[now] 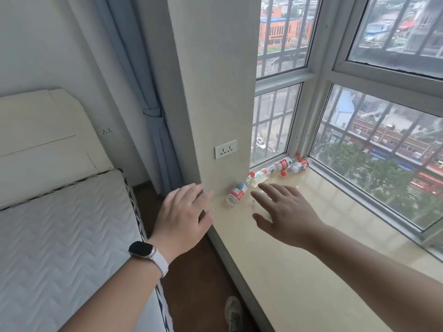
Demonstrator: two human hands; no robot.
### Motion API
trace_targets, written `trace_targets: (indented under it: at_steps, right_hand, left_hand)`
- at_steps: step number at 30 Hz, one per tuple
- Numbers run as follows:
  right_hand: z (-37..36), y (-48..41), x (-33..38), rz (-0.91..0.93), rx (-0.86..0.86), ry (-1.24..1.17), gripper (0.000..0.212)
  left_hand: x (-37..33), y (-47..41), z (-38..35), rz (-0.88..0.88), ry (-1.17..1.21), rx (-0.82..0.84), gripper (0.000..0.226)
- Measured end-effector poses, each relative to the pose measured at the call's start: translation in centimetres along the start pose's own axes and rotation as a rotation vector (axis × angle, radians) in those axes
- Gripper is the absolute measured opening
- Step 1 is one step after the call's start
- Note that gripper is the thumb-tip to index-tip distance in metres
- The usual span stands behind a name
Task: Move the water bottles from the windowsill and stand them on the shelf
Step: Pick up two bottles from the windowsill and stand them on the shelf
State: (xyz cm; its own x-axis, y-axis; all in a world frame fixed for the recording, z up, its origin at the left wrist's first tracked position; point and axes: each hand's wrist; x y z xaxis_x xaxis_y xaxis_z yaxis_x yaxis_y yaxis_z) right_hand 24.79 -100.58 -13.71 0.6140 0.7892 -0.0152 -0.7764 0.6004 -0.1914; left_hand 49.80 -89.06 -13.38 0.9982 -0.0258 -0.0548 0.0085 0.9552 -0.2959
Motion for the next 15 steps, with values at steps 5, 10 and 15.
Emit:
trace_targets:
  at_steps: [5, 10, 15]
  right_hand:
    - [-2.9, -5.8, -3.5, -0.061, -0.010, -0.051, 0.050]
    - [-5.4, -12.0, -7.6, -0.115, 0.013, -0.099, 0.051]
    - [-7.3, -16.5, -11.7, -0.119, 0.041, -0.127, 0.052]
  left_hand:
    - [2.9, -6.3, -2.3, -0.028, -0.052, 0.081, 0.044]
    - [5.7, -14.0, -4.7, -0.078, -0.116, 0.145, 0.043]
    - [7.1, -20.1, -6.6, -0.153, -0.164, 0.170, 0.044]
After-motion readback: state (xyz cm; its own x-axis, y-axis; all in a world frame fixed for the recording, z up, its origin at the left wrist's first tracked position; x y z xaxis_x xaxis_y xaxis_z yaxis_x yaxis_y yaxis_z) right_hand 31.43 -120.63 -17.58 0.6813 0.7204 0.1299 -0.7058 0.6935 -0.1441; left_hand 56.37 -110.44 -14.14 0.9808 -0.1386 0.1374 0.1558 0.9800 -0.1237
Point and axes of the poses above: each hand's wrist, its own y-axis away from the middle knuckle, its own z-axis out of the back of the hand, x = y × z, and after that the axes turned 9 degrees about x, right-handed
